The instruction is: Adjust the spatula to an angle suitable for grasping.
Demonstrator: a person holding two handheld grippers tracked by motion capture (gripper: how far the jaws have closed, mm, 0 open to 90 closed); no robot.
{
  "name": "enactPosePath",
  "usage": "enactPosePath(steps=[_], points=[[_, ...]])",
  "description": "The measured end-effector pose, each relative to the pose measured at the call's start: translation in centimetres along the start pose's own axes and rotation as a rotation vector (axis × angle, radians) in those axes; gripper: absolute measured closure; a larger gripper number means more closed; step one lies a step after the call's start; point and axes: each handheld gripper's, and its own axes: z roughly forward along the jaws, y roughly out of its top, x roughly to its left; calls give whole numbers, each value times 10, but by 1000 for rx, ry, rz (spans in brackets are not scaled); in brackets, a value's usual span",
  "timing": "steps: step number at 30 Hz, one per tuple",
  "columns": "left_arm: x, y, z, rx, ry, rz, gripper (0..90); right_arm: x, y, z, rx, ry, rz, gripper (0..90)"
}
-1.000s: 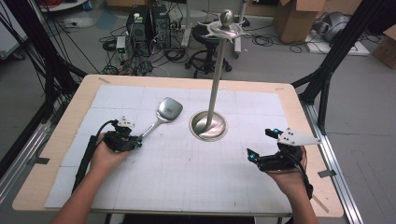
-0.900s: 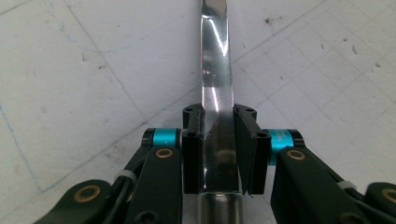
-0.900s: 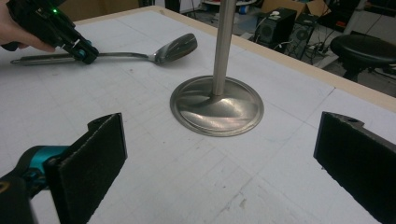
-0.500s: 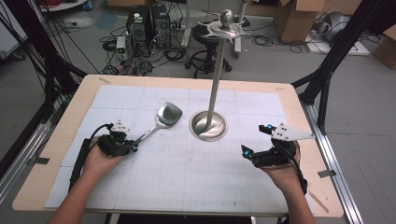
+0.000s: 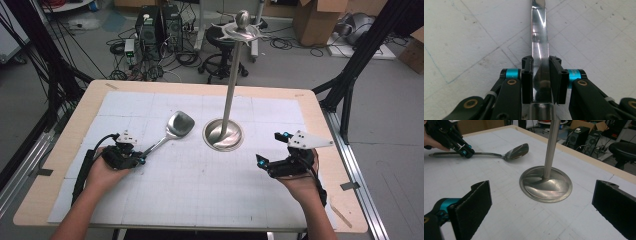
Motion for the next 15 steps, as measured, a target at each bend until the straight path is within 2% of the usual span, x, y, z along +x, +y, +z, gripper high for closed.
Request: enactPosePath(steps=[5, 9, 15], points=[[1, 0, -1, -8, -32, 12, 737, 0, 0, -1, 3, -1, 0, 13], [-4, 0, -2, -22, -64, 63, 737, 0, 0, -2, 2, -2, 1, 13], [-7, -1, -6, -13, -102, 142, 737, 2, 0, -1, 6, 2, -4, 13]])
